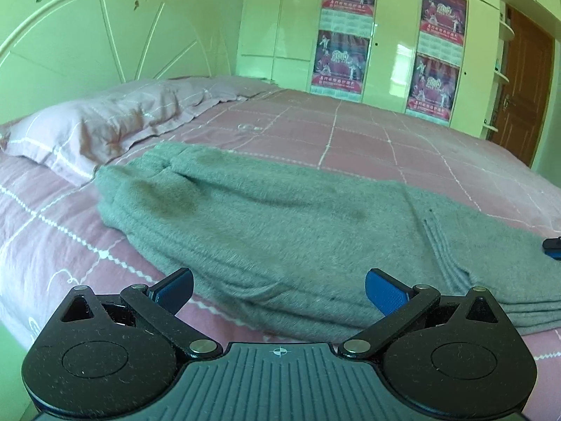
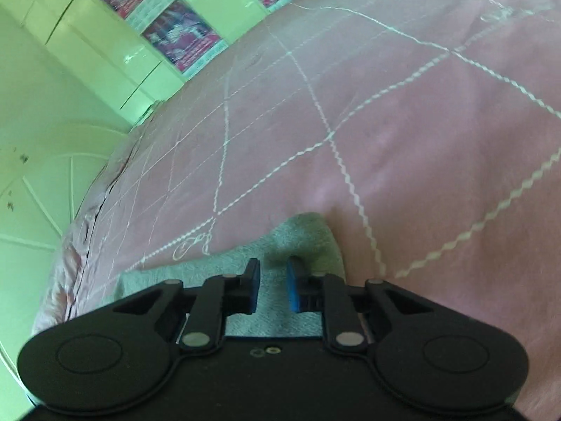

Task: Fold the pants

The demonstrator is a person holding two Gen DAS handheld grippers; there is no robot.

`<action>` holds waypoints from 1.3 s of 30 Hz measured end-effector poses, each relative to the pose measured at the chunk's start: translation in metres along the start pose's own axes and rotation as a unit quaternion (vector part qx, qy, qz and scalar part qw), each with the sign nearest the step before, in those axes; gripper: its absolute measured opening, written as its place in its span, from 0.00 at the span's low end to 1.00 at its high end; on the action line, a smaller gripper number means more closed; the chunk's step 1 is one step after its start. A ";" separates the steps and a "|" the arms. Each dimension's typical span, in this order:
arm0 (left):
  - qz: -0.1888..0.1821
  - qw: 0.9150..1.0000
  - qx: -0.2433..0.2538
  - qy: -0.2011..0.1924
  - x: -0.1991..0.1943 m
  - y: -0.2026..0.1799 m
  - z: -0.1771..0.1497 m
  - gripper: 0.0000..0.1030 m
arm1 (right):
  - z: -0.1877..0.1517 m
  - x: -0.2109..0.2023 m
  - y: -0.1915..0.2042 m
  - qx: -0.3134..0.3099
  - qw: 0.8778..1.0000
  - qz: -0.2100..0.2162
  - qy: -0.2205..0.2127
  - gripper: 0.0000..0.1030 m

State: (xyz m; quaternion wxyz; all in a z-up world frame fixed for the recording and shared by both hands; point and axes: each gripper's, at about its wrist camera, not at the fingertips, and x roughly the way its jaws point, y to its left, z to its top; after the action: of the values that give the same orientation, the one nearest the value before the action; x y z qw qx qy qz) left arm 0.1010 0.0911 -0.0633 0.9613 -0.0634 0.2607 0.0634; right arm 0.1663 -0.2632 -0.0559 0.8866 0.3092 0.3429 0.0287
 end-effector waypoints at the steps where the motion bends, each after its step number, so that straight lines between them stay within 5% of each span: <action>1: 0.000 1.000 -0.001 -0.007 -0.002 -0.002 0.003 1.00 | -0.001 -0.013 0.000 -0.005 1.000 0.006 -0.016 0.18; 3: 0.007 1.000 0.000 -0.013 0.001 -0.005 0.009 1.00 | -0.006 -0.031 0.003 -0.019 0.999 0.013 -0.035 0.23; 7: 0.029 0.999 0.009 0.011 0.023 -0.010 0.016 1.00 | -0.028 -0.029 0.001 -0.076 0.997 -0.016 0.000 0.18; 12: 0.038 0.998 0.040 0.012 0.024 -0.021 0.010 1.00 | -0.035 -0.071 0.007 -0.065 0.997 0.014 -0.034 0.23; 15: 0.042 0.998 0.042 0.014 0.024 -0.022 0.006 1.00 | -0.057 -0.068 0.006 -0.115 0.993 -0.019 0.013 0.23; 20: 0.038 0.998 0.040 0.014 0.021 -0.021 0.006 1.00 | -0.063 -0.095 0.024 -0.133 0.991 0.010 -0.027 0.26; 22: 0.039 0.998 0.041 0.014 0.021 -0.021 0.006 1.00 | -0.069 -0.076 0.024 -0.153 0.988 -0.004 0.019 0.31; 24: 0.040 0.998 0.044 0.014 0.021 -0.022 0.006 1.00 | -0.072 -0.067 0.031 -0.175 0.984 -0.028 0.019 0.31; 28: 0.029 0.999 0.018 0.001 0.014 -0.011 0.013 1.00 | -0.056 -0.078 0.073 -0.205 0.978 0.017 -0.035 0.32; 32: 0.053 0.999 -0.009 -0.001 0.016 0.013 0.023 1.00 | -0.044 -0.035 0.095 -0.225 0.974 -0.013 -0.015 0.46; 34: 0.062 0.998 -0.023 0.012 0.022 0.027 0.027 1.00 | -0.049 0.006 0.089 -0.223 0.972 -0.061 0.048 0.60; 36: 0.065 0.997 -0.041 0.023 0.026 0.044 0.029 1.00 | -0.056 0.005 0.100 -0.256 0.964 -0.068 0.030 0.62; 39: 0.059 0.993 -0.096 0.024 0.030 0.077 0.029 1.00 | -0.062 -0.021 0.102 -0.230 0.973 -0.013 -0.004 0.62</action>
State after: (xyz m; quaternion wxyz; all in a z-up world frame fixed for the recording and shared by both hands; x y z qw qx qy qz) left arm 0.1288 0.1743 -0.0601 0.9387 -0.1414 0.2800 0.1429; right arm 0.1278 -0.1532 -0.0208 0.9355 0.0928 0.3277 0.0938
